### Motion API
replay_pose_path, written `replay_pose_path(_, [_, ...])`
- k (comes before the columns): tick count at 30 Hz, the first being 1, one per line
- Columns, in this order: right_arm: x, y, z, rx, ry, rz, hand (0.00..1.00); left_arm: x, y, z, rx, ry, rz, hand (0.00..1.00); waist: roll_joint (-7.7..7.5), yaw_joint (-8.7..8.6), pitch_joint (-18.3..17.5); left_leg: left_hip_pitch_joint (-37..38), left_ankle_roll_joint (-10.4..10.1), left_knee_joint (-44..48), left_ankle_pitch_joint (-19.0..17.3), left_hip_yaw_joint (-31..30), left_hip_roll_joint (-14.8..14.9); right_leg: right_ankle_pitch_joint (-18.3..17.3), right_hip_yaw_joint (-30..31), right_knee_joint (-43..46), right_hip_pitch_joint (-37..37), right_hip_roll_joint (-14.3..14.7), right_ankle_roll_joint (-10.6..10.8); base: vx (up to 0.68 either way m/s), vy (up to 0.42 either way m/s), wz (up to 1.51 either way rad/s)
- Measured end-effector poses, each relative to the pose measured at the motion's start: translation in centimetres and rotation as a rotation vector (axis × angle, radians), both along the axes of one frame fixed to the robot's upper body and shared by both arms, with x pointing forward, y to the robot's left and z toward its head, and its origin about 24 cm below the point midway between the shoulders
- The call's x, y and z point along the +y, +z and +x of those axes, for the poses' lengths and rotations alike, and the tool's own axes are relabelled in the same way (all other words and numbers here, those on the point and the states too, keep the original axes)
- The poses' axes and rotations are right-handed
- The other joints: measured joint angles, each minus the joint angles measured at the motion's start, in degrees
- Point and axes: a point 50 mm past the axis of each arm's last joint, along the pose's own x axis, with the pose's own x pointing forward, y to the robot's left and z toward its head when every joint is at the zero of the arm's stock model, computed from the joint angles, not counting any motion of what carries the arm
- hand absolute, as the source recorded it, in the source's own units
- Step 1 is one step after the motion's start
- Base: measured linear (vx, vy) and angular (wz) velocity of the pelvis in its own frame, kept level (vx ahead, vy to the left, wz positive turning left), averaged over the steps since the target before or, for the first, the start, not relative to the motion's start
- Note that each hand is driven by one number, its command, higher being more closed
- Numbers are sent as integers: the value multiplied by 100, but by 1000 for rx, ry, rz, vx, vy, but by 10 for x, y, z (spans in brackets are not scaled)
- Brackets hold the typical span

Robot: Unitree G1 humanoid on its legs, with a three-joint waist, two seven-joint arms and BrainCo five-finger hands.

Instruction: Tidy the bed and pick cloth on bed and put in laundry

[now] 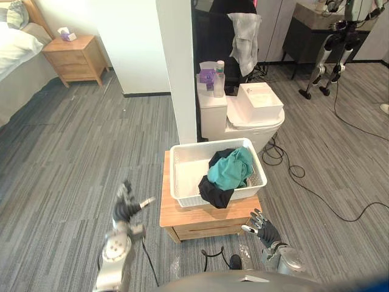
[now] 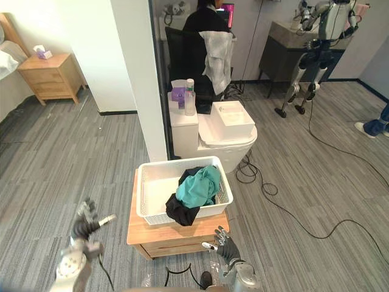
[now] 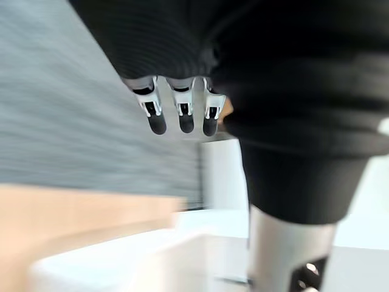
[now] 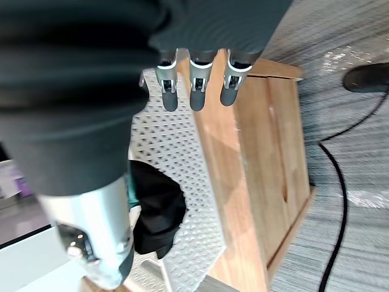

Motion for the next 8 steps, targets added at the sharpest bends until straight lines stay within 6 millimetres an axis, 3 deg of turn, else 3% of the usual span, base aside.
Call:
replay_pose_path(4, [-3,-13,-15,83,-72,7,0,-32,-45,-50,257,66,-207,0,19,122,-14,87,-3,-31,-11,-17,-12,-51,-12,0,41,0,31,2,0,1])
replay_pose_path(8, [-14,-18,-16,112,-138,-20,0,-32,-59,-66,358,104,-227,0,68,143,-17,132,-10,-38,-36,-28,-12,-83,-26,-1,54,4,33,-1,-1,1])
